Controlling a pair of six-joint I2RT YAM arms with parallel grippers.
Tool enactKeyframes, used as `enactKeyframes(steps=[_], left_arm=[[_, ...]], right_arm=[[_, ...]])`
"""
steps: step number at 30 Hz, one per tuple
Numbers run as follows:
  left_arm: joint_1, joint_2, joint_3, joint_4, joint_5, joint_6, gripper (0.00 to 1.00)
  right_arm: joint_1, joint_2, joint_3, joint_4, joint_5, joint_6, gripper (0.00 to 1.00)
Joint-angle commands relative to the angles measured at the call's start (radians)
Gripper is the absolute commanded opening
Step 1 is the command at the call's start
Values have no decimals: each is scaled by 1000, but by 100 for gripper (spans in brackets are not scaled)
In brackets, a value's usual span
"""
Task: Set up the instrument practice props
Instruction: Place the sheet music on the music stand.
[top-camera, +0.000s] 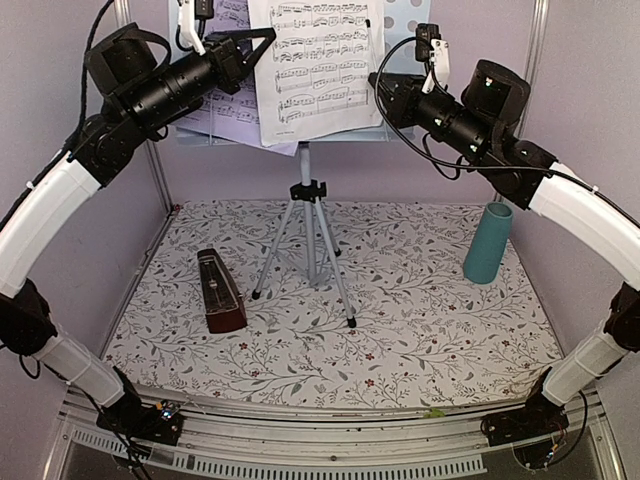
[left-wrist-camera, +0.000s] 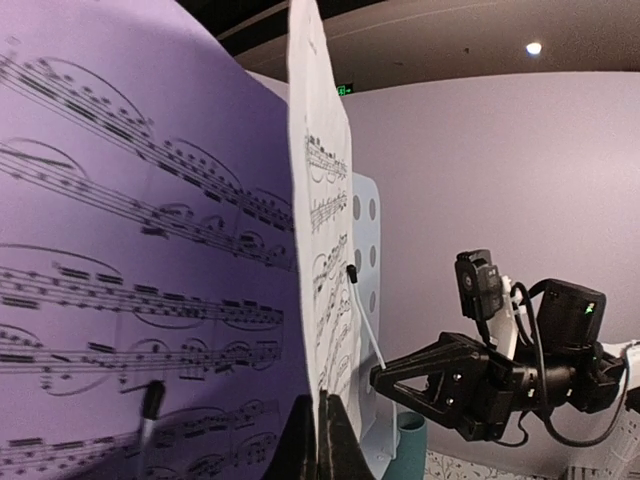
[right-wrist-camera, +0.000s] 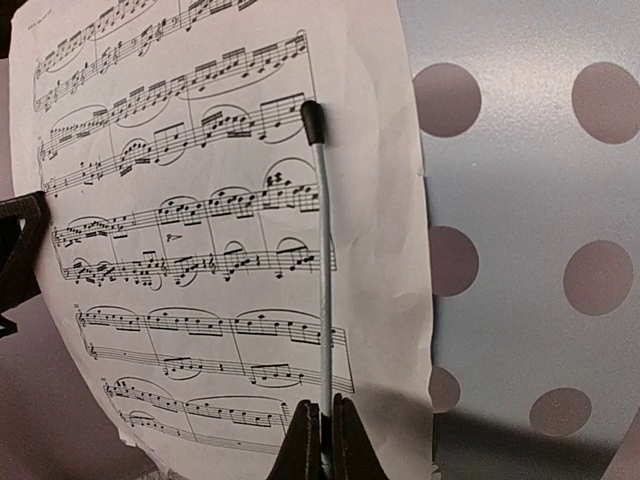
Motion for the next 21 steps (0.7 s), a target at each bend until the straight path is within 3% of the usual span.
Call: enactKeyframes(steps=[1,21], left_arm=[[-29,-8,24,-15,-17,52,0],[-83,24,72,-58,-34,121,0]], right_arm=[[14,28,48,8,2,-4,0],[28,37,61,-3,14,-11,0]])
